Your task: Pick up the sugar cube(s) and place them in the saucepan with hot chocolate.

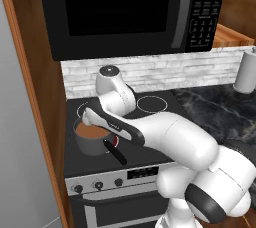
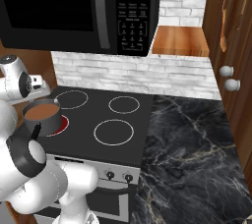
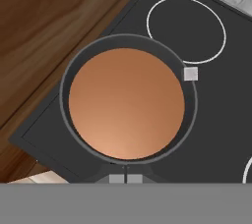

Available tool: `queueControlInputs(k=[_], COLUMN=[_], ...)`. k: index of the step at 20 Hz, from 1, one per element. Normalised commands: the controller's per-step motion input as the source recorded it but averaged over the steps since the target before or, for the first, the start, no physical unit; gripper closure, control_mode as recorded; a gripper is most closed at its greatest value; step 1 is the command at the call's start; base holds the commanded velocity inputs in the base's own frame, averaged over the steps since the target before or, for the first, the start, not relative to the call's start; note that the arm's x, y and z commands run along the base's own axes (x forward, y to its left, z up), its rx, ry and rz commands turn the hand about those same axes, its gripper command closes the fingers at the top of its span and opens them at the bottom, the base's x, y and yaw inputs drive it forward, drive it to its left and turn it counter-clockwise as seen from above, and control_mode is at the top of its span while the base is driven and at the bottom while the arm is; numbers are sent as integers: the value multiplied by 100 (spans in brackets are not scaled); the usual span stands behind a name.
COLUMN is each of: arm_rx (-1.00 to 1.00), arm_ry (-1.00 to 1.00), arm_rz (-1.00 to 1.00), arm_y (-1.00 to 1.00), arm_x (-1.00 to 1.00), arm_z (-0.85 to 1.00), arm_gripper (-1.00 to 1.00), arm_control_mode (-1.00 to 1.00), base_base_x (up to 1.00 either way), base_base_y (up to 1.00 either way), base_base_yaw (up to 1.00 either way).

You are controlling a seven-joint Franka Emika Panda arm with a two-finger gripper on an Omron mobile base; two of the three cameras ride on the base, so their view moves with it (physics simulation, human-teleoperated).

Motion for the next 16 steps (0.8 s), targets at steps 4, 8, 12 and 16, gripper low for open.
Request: queueControlInputs(k=[4, 8, 12, 16], arm_rx=[-1, -1, 0, 0], arm_ry=[0, -7, -8, -8], arm_rz=[0, 0, 0, 0], arm_y=[14, 2, -31, -36], arm_x=[-23, -17, 0, 0], arm_z=[0, 1, 6, 3], arm_gripper=[100, 100, 100, 100], arm_control_mode=[-100, -100, -100, -100], base_base_x=[0, 0, 0, 0], base_base_y=[0, 0, 0, 0], base_base_yaw=[0, 0, 0, 0])
